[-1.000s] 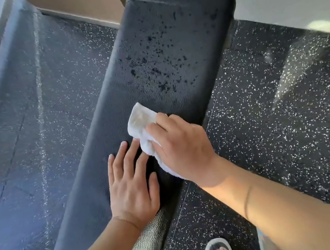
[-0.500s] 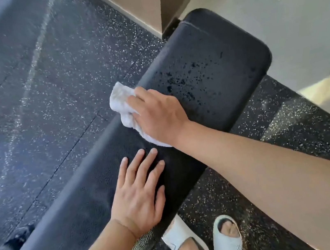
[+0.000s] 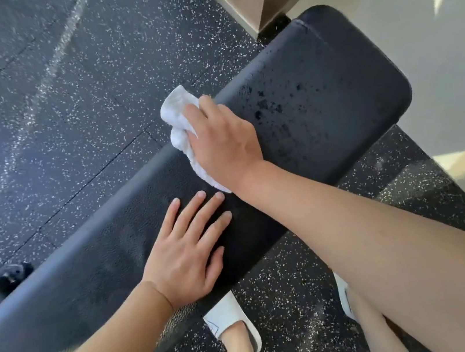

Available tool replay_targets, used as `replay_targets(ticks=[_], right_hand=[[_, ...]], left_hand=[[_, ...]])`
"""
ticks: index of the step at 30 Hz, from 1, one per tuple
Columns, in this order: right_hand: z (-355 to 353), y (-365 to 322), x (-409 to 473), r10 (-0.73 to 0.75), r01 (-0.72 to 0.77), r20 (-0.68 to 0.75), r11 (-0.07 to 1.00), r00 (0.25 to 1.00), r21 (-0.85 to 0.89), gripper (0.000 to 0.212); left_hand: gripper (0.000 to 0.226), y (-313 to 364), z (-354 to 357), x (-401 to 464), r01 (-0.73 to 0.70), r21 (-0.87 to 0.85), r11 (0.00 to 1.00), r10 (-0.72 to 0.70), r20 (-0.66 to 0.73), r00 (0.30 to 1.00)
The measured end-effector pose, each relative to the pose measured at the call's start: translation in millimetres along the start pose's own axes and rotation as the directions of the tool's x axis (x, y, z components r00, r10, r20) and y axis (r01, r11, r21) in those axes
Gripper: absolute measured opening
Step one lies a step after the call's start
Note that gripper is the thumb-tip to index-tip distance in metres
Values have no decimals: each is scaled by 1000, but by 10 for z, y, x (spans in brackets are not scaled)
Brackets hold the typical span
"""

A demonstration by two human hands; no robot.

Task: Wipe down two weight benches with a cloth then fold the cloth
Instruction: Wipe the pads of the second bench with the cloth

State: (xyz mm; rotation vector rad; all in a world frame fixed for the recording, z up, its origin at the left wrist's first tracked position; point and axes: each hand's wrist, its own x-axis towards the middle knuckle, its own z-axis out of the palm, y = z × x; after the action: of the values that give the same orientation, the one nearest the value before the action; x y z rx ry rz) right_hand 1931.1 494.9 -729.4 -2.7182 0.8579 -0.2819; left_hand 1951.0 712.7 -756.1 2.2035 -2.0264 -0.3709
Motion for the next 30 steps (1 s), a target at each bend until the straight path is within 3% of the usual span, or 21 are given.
replay_targets(ticks=[3, 5, 11, 14, 19, 26, 30], right_hand=[[-74, 255, -17, -252, 251, 44, 968, 967, 25, 24], [-143, 602, 54, -334, 337, 71, 941, 940, -32, 21], [-375, 1377, 291, -68, 68, 9, 998, 998, -16, 30], [-372, 1254, 189, 1, -2, 15, 1000, 1000, 28, 27], [-358, 982, -279, -146, 146, -34, 989, 989, 2, 21], [-356, 1303, -666, -515, 513, -18, 856, 857, -62, 13], [-284, 1336, -115, -457, 460, -99, 888, 884, 6, 17]], left_hand=[[58, 54, -54, 3, 31, -4, 1000, -31, 8, 1000], [55, 121, -128, 102, 92, -6, 996, -92, -25, 995], [52, 197, -352, 623, 382, -56, 922, -386, -115, 915], [53, 140, -384, 814, 557, -84, 826, -563, -153, 812], [63, 565, -141, 1033, 733, -215, 645, -764, -148, 629], [68, 602, 44, 1045, 770, -173, 614, -787, -195, 585], [68, 603, 75, 1052, 769, -169, 617, -782, -237, 576]])
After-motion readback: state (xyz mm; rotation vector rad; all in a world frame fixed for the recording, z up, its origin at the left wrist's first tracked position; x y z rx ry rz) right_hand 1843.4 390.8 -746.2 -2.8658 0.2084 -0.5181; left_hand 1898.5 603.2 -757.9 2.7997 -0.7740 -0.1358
